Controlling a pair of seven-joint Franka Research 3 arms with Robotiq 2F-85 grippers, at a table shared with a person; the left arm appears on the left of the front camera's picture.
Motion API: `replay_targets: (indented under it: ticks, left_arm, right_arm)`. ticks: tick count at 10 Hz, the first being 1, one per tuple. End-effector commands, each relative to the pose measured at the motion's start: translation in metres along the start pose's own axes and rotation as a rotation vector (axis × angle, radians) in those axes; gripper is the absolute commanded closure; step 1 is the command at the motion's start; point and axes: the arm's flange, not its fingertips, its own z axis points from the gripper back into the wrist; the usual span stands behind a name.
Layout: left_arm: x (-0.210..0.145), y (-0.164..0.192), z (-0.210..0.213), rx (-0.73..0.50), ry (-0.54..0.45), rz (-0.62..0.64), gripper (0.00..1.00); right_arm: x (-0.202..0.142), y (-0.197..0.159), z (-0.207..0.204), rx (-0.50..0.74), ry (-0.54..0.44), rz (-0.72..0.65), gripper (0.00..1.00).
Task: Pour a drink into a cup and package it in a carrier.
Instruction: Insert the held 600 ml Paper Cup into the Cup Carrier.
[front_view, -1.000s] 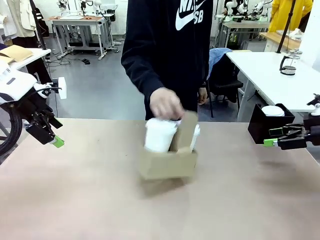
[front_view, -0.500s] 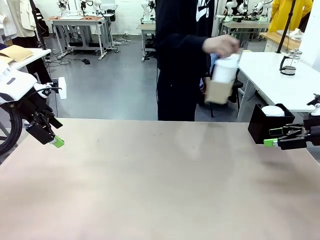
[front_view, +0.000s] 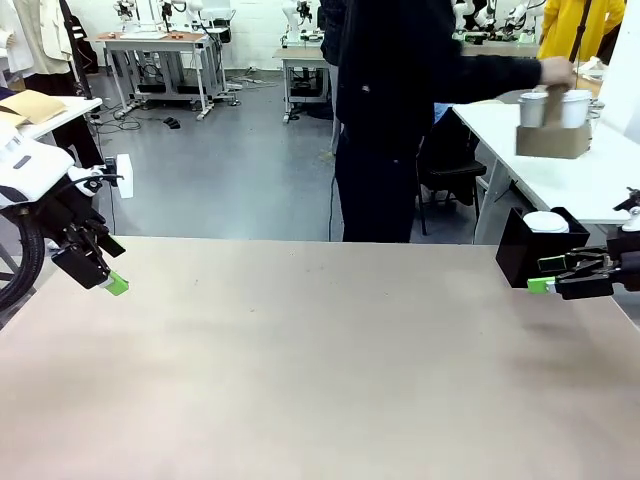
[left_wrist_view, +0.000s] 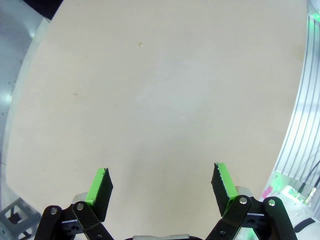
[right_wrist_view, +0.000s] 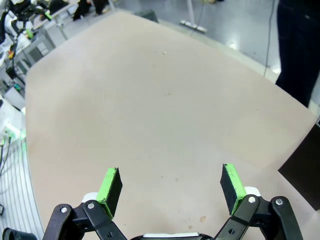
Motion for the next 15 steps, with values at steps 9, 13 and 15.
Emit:
replay_targets:
  ticks: [9, 13, 15]
  left_arm:
    - [0.0007, -0.0002, 0.0009, -0.001, -0.011, 0.005, 0.00]
    - [0.0007, -0.0002, 0.0009, -0.001, -0.011, 0.005, 0.00]
    - [0.0007, -0.0002, 0.0009, -0.001, -0.011, 0.005, 0.00]
  right_arm:
    - [0.0000, 0.0000, 0.0015, 0.007, -0.009, 0.004, 0.00]
    - [0.0000, 0.0000, 0.0015, 0.007, -0.009, 0.004, 0.00]
    - [0.0000, 0.0000, 0.0015, 0.007, -0.009, 0.004, 0.00]
